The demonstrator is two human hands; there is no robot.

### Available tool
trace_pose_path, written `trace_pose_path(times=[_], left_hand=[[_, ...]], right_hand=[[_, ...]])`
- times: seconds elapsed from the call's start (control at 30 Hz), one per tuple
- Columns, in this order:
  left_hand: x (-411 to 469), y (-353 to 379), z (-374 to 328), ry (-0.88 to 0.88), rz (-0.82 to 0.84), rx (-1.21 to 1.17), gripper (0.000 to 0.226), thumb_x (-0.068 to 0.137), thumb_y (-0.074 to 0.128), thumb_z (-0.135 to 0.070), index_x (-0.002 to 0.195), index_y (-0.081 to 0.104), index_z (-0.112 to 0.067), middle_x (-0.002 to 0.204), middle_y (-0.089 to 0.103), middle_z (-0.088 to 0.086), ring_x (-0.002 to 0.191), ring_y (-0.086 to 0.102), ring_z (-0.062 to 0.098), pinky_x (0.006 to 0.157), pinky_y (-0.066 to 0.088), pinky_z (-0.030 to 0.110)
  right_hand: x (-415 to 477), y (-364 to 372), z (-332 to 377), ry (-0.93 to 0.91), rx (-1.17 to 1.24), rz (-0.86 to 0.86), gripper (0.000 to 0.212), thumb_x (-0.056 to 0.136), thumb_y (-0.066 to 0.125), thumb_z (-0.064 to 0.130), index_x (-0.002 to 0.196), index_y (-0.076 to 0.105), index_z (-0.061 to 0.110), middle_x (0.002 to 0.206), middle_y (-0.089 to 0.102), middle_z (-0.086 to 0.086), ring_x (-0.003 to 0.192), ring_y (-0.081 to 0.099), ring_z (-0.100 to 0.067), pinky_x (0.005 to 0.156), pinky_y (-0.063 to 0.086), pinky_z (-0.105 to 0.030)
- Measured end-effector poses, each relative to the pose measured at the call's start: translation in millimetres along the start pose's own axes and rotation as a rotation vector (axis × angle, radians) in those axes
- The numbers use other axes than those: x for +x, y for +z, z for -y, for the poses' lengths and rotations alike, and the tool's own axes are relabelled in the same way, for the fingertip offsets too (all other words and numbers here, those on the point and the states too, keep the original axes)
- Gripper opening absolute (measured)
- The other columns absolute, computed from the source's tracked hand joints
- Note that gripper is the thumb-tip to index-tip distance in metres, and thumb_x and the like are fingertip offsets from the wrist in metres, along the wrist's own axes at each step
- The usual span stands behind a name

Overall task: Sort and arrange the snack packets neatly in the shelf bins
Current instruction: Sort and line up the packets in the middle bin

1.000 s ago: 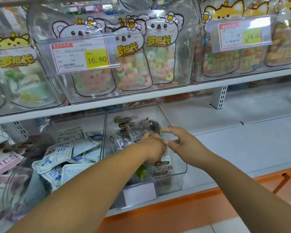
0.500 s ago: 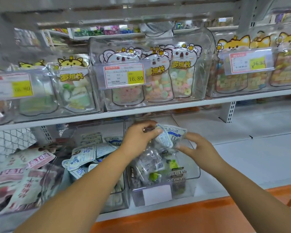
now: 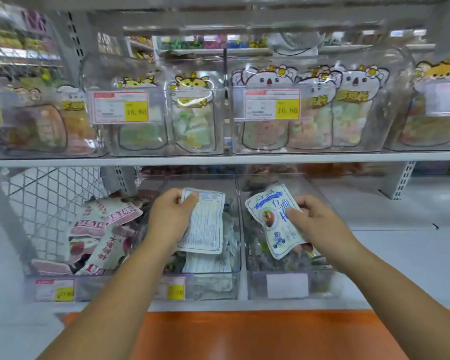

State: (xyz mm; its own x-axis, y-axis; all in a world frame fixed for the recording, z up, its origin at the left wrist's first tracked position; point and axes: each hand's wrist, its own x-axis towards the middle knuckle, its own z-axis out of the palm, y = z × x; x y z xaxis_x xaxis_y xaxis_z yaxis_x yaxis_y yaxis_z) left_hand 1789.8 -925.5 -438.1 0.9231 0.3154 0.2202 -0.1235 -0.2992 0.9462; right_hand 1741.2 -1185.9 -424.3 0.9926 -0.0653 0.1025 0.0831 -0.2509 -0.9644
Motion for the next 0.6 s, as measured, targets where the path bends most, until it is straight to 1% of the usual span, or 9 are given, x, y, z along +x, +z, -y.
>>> trace_pose_path(times=[0.1,0.17,0.23,0.27,0.3,0.37,0.47,0.53,0.6], left_hand=[[10,-34,22,-0.1,-0.174,-0.014,0.04,0.09,0.063,-0.032,0.077,0.051,0.003,0.069,0.052,0.019,0.06,0.047,0.022,0.056,0.034,0.031],[15,-40,21,-0.064,-0.281,0.013,0.029,0.092,0.062,-0.027,0.075,0.047,-0.009,0.068,0.045,0.008,0.061,0.043,0.022,0.054,0.029,0.03],[17,-36,14,0.013,-0.344,0.055,0.016,0.091,0.063,-0.023,0.099,0.053,-0.013,0.088,0.054,0.001,0.08,0.052,0.021,0.068,0.041,0.03],[16,-33,14,0.045,-0.335,0.096,0.029,0.091,0.064,-0.021,0.115,0.051,-0.011,0.105,0.055,0.003,0.094,0.054,0.022,0.081,0.044,0.032],[15,-30,17,0.092,-0.298,0.161,0.04,0.091,0.065,-0.019,0.124,0.047,-0.009,0.12,0.051,0.007,0.106,0.051,0.023,0.092,0.042,0.033],[10,-21,24,0.234,-0.227,0.399,0.044,0.09,0.065,-0.02,0.128,0.047,-0.007,0.134,0.039,0.014,0.122,0.041,0.028,0.102,0.036,0.035],[7,-12,28,0.431,0.074,0.862,0.041,0.096,0.047,-0.043,0.133,0.053,-0.025,0.141,0.043,0.008,0.133,0.03,0.033,0.11,0.025,0.049],[10,-14,27,0.325,0.378,0.943,0.044,0.1,0.028,-0.052,0.139,0.043,-0.039,0.151,0.036,-0.005,0.14,0.027,0.025,0.115,0.016,0.054],[14,-17,27,0.241,0.507,1.0,0.048,0.099,0.019,-0.057,0.144,0.03,-0.045,0.157,0.023,-0.01,0.145,0.018,0.022,0.117,0.004,0.056]], right_hand=[[10,47,4,-0.006,0.02,0.046,0.012,0.095,0.057,0.021,0.105,0.062,0.016,0.069,0.071,-0.009,0.045,0.059,-0.018,0.041,0.042,-0.022],[20,68,7,-0.023,0.049,0.087,0.022,0.094,0.06,0.02,0.115,0.063,0.013,0.084,0.074,-0.007,0.059,0.066,-0.016,0.053,0.053,-0.026],[29,81,9,-0.014,0.041,0.115,0.036,0.092,0.063,0.025,0.125,0.056,0.013,0.106,0.069,-0.001,0.081,0.071,-0.016,0.079,0.057,-0.037],[31,83,10,-0.045,-0.086,0.099,0.037,0.092,0.063,0.028,0.126,0.053,0.016,0.114,0.064,0.002,0.091,0.068,-0.016,0.089,0.053,-0.037],[32,83,10,-0.117,-0.275,0.06,0.043,0.093,0.061,0.029,0.134,0.05,0.021,0.118,0.059,0.004,0.099,0.063,-0.015,0.092,0.046,-0.029],[31,80,8,-0.279,-0.513,0.025,0.044,0.096,0.056,0.026,0.139,0.048,0.024,0.129,0.054,0.003,0.107,0.054,-0.013,0.092,0.036,-0.019],[36,64,-3,-0.281,-0.526,0.018,0.037,0.097,0.053,0.02,0.134,0.054,0.025,0.135,0.052,0.006,0.119,0.051,-0.013,0.097,0.034,-0.019],[43,40,-11,-0.185,-0.552,0.001,0.03,0.097,0.053,0.016,0.125,0.059,0.025,0.131,0.057,0.004,0.116,0.055,-0.016,0.099,0.04,-0.026],[46,11,-15,-0.086,-0.591,0.052,0.023,0.097,0.054,0.016,0.111,0.063,0.031,0.125,0.06,0.005,0.112,0.058,-0.017,0.095,0.047,-0.034]])
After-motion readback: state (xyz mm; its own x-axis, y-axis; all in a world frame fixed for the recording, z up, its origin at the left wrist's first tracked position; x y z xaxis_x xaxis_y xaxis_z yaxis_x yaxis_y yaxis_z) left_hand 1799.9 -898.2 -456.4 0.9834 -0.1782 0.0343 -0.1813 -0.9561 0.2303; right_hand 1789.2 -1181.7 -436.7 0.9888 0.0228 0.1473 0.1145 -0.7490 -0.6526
